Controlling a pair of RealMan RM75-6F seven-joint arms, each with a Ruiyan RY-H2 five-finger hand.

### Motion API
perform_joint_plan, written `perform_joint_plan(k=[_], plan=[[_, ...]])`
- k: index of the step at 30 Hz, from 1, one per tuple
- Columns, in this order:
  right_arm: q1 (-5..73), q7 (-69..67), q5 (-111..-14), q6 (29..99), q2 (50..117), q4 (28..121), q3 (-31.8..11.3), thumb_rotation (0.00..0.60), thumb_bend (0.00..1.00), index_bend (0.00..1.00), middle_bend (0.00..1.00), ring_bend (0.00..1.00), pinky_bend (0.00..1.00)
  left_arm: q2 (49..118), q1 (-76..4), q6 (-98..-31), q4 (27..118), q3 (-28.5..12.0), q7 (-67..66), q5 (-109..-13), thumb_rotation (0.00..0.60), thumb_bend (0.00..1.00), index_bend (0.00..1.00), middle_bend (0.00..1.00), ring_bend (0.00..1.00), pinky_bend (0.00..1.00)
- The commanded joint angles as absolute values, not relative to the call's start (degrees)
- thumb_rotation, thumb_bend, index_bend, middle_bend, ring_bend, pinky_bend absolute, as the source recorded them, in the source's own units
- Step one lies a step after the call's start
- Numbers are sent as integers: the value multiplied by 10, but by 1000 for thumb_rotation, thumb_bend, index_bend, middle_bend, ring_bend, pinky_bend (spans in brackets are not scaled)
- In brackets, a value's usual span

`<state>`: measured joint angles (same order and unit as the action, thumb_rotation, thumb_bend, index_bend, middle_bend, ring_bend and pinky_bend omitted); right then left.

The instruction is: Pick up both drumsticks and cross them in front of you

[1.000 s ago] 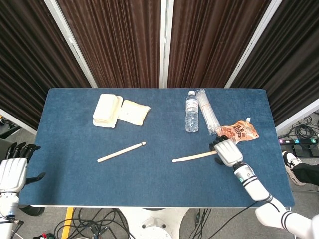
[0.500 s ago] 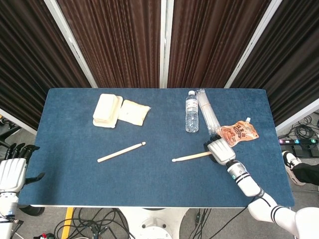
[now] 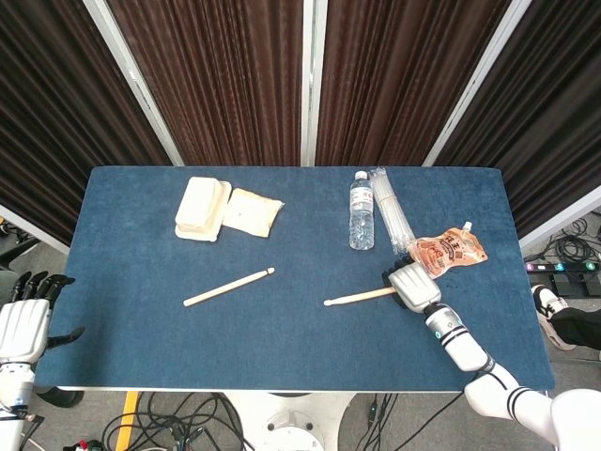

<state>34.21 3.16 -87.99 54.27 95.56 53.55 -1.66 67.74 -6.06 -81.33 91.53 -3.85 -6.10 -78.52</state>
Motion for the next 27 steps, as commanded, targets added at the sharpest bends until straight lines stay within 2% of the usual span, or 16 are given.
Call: perform_joint_plan(k=[1,5,10,13,15,19,23,27], plan=[[342,31,-878,543,958,533,-16,600,323,548,550,323,270,679,-63,-810,914,-39,-60,-786,600,57,236,195,93,77],[342,29,-876,551,958,532,-18,600,339,614,594,368,289,680,-72,-805,911,-41,-63,-794,600,58,236,195,93,77],[336,8,-878,583,938,553,-25,600,429,685,646,429,322,686,-100,-793,909,-53,-68,-815,600,56,256,195,93,84],[329,-15,-874,610,908,585,-37,600,479,701,658,444,332,688,-129,-759,916,-60,-71,-822,600,52,283,195,95,131],[323,-18,-870,633,883,610,-48,600,501,705,659,446,335,691,-155,-728,922,-70,-70,-819,600,49,308,214,137,189],[305,-17,-855,679,827,670,-73,600,507,712,660,451,341,720,-212,-656,925,-96,-81,-783,600,72,412,312,308,384],[288,-6,-838,696,776,724,-85,600,507,717,655,448,343,764,-266,-597,913,-115,-135,-737,600,126,419,393,462,527],[271,-7,-828,708,738,766,-87,600,508,721,653,447,343,814,-303,-563,906,-125,-187,-672,600,147,414,460,566,597]])
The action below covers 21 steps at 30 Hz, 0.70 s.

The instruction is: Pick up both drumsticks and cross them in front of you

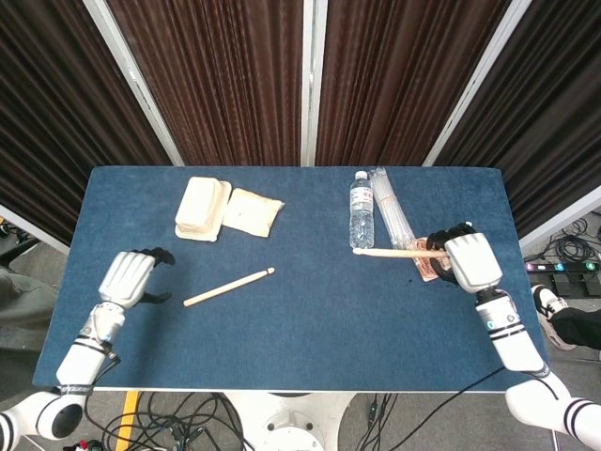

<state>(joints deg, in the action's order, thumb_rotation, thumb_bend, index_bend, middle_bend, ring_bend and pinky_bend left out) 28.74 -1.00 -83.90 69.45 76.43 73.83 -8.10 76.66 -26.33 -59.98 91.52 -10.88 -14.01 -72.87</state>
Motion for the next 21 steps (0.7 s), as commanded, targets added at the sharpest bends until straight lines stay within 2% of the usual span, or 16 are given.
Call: perform_joint_plan(k=[1,4,8,15,21], plan=[[268,-5,-827,710,733,771,-86,600,507,721,653,447,343,827,-309,-562,901,-126,-202,-659,600,155,414,471,580,607],[260,-3,-824,713,724,779,-83,600,507,721,653,447,343,863,-329,-559,886,-127,-253,-611,600,176,413,494,615,626],[256,-14,-820,710,721,776,-81,600,507,721,653,447,343,897,-349,-561,871,-122,-307,-553,600,184,413,495,614,629],[254,-37,-821,706,732,754,-78,600,508,721,653,446,343,927,-365,-562,849,-101,-357,-497,600,194,413,495,610,638],[251,-60,-818,706,740,736,-79,600,507,721,653,447,343,938,-373,-572,845,-87,-386,-470,600,201,413,509,612,729]])
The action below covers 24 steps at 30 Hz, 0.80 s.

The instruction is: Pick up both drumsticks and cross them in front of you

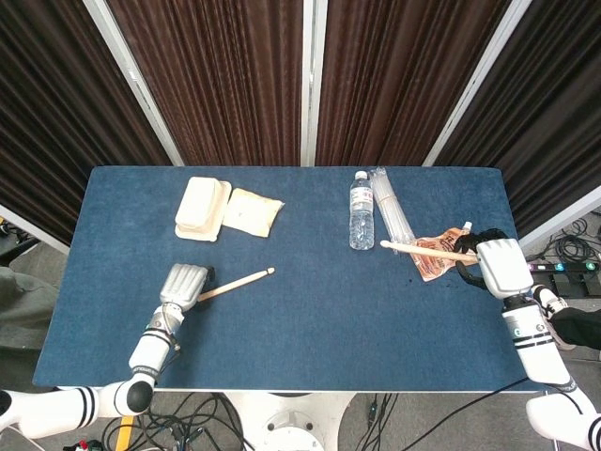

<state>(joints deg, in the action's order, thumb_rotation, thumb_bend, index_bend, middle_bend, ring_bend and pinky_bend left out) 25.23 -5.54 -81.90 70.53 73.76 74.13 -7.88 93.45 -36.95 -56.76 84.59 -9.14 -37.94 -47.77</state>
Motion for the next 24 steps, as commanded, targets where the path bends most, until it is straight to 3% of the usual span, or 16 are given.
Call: perform_joint_plan(k=[1,24], plan=[[251,-62,-819,705,741,733,-79,600,507,721,653,447,343,939,-374,-574,844,-86,-390,-467,600,201,413,510,613,730],[249,-92,-830,708,759,705,-75,600,507,724,654,453,343,940,-392,-567,834,-66,-392,-431,600,323,441,550,626,731]])
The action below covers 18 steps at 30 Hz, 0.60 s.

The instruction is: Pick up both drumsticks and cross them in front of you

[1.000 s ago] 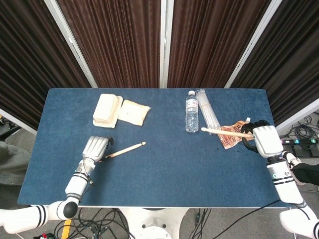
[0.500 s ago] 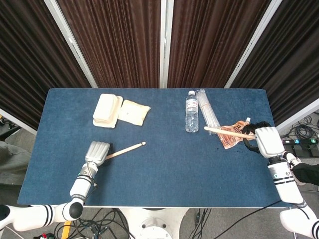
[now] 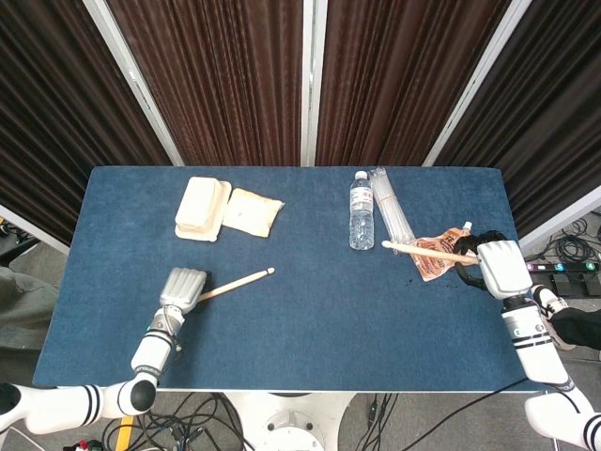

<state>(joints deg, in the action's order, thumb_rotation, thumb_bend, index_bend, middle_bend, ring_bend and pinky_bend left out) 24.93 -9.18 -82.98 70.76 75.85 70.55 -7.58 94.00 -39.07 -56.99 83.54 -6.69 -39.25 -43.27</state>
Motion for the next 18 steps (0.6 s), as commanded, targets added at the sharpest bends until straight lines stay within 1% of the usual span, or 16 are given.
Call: perform_joint_plan(k=[1,3,8,13,16,18], plan=[[248,-92,-830,708,760,704,-75,600,508,724,654,453,343,939,-394,-563,833,-64,-392,-429,600,336,445,553,629,731],[247,-92,-829,709,761,703,-75,600,508,724,654,453,343,939,-395,-561,830,-63,-389,-432,600,366,459,564,633,731],[241,-91,-830,714,760,707,-73,600,507,724,654,453,343,939,-388,-564,823,-59,-347,-473,600,469,547,621,667,732],[234,-98,-835,716,756,721,-64,600,508,724,654,455,343,930,-380,-552,805,-49,-285,-536,600,520,572,646,681,745],[228,-113,-842,713,754,734,-52,600,523,725,654,457,343,926,-367,-556,789,-51,-210,-588,600,530,581,655,682,753],[226,-128,-851,708,754,746,-43,600,546,726,654,460,344,924,-358,-563,778,-56,-137,-632,600,535,586,660,682,753]])
